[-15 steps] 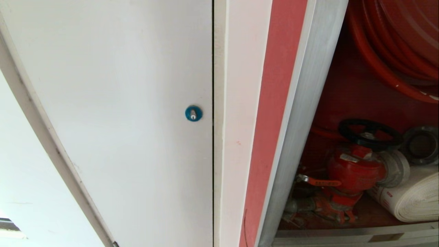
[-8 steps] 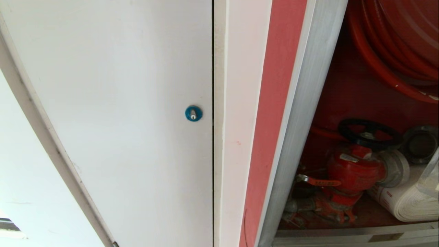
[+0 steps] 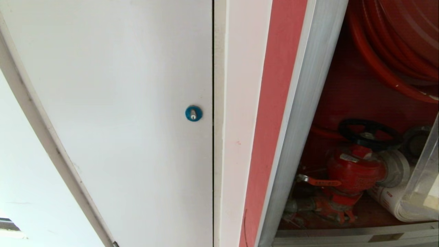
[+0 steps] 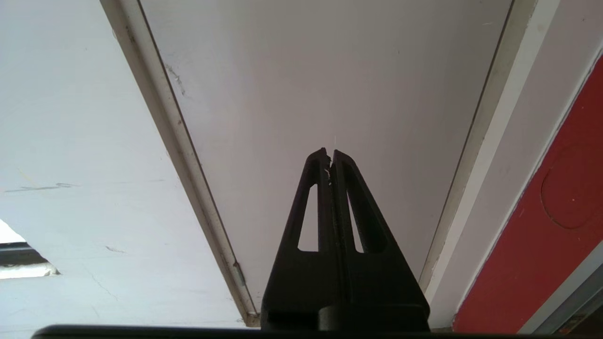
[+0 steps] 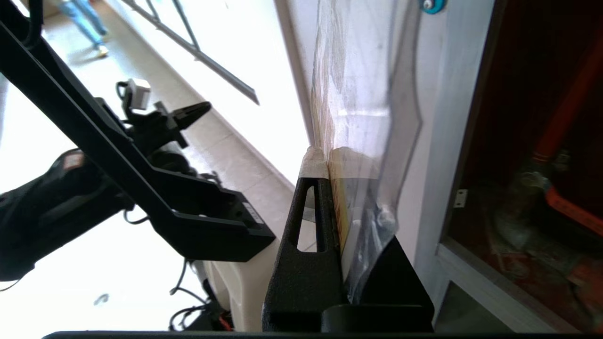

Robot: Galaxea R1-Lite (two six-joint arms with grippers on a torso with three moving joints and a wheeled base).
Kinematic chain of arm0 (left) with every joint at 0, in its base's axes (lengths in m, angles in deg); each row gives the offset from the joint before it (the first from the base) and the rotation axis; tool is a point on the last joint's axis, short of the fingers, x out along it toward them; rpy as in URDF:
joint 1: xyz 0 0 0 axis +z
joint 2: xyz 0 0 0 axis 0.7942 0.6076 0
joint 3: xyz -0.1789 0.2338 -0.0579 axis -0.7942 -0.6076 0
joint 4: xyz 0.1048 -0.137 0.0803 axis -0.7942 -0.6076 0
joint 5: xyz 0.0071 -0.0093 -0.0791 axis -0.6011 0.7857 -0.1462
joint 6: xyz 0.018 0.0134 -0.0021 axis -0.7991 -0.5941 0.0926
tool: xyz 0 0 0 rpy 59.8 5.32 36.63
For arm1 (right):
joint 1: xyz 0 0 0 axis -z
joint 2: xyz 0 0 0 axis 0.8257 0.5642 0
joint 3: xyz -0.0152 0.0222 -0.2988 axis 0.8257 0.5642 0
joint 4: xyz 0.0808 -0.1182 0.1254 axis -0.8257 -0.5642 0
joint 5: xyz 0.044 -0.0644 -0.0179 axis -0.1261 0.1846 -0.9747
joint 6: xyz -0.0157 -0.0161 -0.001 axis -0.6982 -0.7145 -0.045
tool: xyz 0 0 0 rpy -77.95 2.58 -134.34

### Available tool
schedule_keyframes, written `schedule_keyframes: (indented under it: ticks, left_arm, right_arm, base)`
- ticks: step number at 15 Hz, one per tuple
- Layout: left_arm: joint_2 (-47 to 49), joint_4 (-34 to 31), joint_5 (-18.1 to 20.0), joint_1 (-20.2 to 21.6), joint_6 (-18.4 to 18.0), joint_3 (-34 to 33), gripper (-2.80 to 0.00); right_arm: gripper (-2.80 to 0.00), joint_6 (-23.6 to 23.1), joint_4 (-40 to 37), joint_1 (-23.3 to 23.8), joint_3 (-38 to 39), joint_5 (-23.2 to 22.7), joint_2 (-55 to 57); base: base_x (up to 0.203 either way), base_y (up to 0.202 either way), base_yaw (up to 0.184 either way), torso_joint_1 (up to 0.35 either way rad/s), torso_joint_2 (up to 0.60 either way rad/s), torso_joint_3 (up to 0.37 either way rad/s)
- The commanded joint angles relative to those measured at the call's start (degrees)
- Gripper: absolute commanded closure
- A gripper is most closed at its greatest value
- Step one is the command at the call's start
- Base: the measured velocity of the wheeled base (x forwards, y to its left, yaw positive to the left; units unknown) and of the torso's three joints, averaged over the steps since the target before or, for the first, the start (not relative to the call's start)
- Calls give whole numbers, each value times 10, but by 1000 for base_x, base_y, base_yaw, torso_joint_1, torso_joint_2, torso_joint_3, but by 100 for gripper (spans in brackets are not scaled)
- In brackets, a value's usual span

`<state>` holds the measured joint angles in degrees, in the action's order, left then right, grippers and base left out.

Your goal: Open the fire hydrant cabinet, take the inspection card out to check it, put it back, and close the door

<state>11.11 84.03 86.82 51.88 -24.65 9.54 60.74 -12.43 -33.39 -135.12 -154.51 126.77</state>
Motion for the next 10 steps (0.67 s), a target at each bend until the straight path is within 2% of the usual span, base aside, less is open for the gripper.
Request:
schedule_keyframes:
  ticks: [1, 5, 10]
  left_arm:
    - [0, 0, 0, 0, 0, -7, 0]
    - [0, 0, 0, 0, 0, -7, 0]
    - [0, 0, 0, 0, 0, -7, 0]
  right_arm:
    - [0, -1, -2, -37, -2, -6, 36]
    - [0, -1, -1, -135, 0, -2, 96]
    - [0, -3, 9, -237, 9, 5, 157]
  base:
    - [0, 0, 0, 0, 0, 0]
    - [0, 0, 0, 0, 0, 0]
    - [0, 0, 0, 0, 0, 0]
